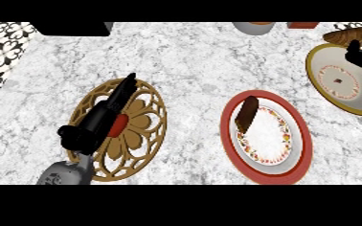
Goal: Pick the croissant from the plate and place it in the bowl
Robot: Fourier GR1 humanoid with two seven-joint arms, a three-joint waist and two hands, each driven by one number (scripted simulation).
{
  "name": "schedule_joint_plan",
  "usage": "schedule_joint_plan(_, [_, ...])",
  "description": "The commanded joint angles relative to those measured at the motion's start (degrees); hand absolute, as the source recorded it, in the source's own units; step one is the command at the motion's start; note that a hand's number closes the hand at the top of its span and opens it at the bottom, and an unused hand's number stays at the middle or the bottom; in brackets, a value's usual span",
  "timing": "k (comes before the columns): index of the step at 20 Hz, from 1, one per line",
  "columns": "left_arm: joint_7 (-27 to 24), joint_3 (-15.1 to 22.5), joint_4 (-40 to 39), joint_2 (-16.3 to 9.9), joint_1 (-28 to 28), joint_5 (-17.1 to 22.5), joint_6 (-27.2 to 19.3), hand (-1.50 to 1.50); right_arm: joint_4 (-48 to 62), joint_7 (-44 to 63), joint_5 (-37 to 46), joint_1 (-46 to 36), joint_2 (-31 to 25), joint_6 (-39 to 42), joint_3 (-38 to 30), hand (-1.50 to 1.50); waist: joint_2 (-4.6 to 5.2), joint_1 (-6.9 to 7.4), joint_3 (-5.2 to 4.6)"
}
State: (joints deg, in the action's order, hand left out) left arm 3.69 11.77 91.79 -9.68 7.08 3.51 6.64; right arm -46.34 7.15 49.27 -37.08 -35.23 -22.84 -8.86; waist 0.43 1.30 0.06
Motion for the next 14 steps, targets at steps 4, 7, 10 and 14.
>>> schedule_joint_plan(4, [1.1,0.2,-1.2,1.2,3.2,-0.7,-0.2,0.0,18.3,-3.6,-2.0,-5.1,-3.4,11.1,-2.2,1.5,0.67,1.24,0.1])
schedule_joint_plan(7, [0.4,-0.1,0.4,-0.2,1.1,0.1,1.5,0.0,22.9,-6.8,-7.5,-6.3,-2.6,15.6,-6.5,-1.5,0.62,1.69,0.18])
schedule_joint_plan(10, [0.0,-1.4,-3.4,0.4,3.3,0.2,1.3,0.0,27.2,-15.4,-7.6,-8.0,-4.1,16.2,-7.0,-1.5,0.9,1.44,0.18])
schedule_joint_plan(14, [-0.6,-0.1,-2.1,1.2,1.7,-0.1,1.6,0.0,29.7,-21.1,-10.5,-9.9,-6.0,13.2,-11.1,-1.5,0.92,1.64,0.23])
